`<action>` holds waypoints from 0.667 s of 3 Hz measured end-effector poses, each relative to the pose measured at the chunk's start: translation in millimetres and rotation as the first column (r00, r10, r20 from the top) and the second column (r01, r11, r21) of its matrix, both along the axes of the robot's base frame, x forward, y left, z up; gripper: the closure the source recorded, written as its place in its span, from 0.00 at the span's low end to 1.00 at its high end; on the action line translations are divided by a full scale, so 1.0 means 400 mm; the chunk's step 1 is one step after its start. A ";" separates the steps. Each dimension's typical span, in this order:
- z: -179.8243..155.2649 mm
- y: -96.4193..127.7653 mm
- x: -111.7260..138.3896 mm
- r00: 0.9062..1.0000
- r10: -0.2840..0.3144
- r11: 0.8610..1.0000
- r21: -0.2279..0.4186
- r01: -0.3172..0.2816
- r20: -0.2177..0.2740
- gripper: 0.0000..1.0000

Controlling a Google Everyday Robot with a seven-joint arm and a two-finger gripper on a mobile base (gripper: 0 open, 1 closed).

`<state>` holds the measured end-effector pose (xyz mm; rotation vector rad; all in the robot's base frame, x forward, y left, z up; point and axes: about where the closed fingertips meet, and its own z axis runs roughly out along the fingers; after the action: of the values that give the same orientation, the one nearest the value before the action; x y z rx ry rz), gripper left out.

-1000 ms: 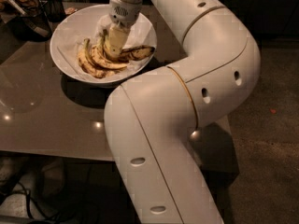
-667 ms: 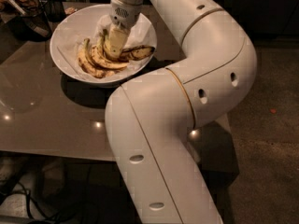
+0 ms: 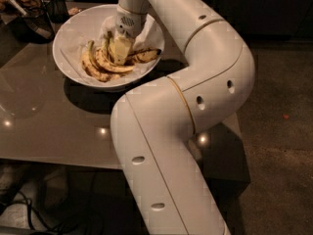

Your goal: Pick banana from white bowl

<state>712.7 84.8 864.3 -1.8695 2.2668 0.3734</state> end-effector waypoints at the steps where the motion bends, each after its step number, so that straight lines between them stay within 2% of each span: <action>1: 0.000 0.003 0.003 1.000 0.000 1.000 0.000 0.000 -0.001 0.71; 2: 0.000 0.003 0.003 1.000 0.000 1.000 0.000 0.000 -0.001 0.93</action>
Offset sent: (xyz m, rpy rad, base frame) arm 0.0010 0.0012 -0.0001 0.0002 0.0009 0.0004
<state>713.8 86.0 864.2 -1.8697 2.2670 0.3744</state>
